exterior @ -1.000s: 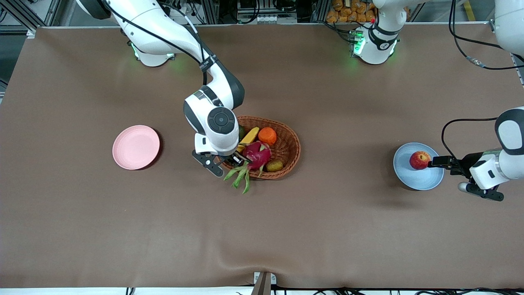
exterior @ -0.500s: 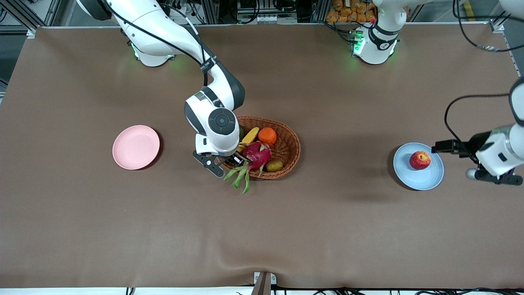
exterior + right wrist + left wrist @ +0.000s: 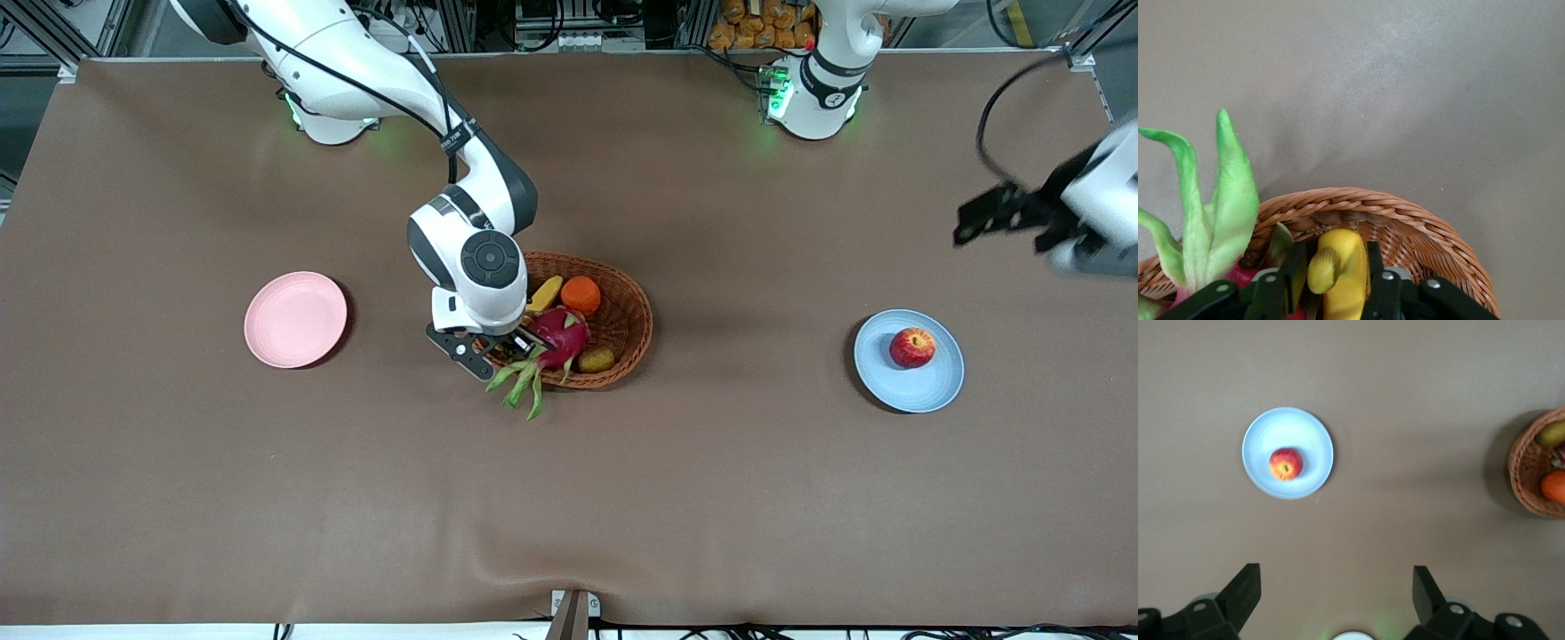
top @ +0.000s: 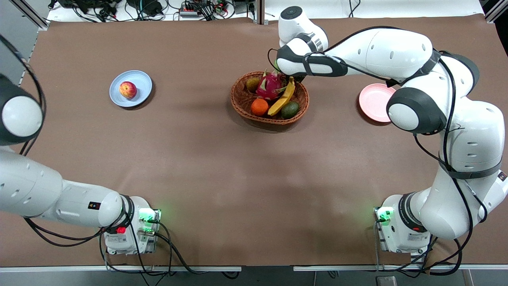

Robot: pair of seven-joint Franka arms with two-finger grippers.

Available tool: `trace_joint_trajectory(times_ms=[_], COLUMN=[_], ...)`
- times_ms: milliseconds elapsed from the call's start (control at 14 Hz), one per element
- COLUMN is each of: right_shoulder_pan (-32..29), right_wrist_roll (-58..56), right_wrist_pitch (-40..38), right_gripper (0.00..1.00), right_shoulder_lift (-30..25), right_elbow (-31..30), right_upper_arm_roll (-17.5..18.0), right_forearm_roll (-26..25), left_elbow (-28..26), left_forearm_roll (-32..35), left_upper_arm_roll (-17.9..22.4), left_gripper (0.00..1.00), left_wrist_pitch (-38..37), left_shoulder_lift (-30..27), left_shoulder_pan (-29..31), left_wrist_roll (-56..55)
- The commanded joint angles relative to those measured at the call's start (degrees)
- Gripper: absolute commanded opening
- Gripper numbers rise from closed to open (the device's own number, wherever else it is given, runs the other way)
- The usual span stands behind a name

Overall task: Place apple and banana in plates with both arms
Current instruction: 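Raise the left gripper away while the right gripper grasps the banana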

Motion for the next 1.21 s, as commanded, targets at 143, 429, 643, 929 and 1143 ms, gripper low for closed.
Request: trace_joint_trajectory(times_ms=[143,429,643,929,1143], right_shoulder_pan=[0.7,0.7,0.6,0.7,0.7], right_wrist_roll=[1.0,1.0,1.0,0.8,0.2], right_wrist_pitch=[-0.2,-0.2,-0.3,-0.5,-2.0], right_gripper=[0.35,0.27,0.14,0.00,0.00], right_shoulder_lift=[0.9,0.9,0.9,0.6,-0.1], right_elbow=[1.4,1.4,1.4,1.7,2.7], right_upper_arm_roll=[-0.4,-0.4,-0.5,-0.5,-0.6], right_forearm_roll=[0.2,0.1,0.1,-0.2,-0.8], left_elbow=[-0.3,-0.4,-0.3,-0.3,-0.3], left_forearm_roll=[1.2,3.7,3.6,2.2,2.1], left_upper_arm_roll=[0.7,-0.7,-0.8,-1.6,-2.6], left_gripper=[1.00,1.00,1.00,1.00,1.00], left_wrist_pitch=[-8.0,-6.2,-5.2,-4.7,-4.6], left_shoulder_lift=[-6.2,-5.1,-4.2,-3.3,-3.0], left_shoulder_pan=[3.6,6.1,6.6,7.7,7.7], left_wrist_roll=[-1.0,-1.1,-0.6,-0.5,-0.6])
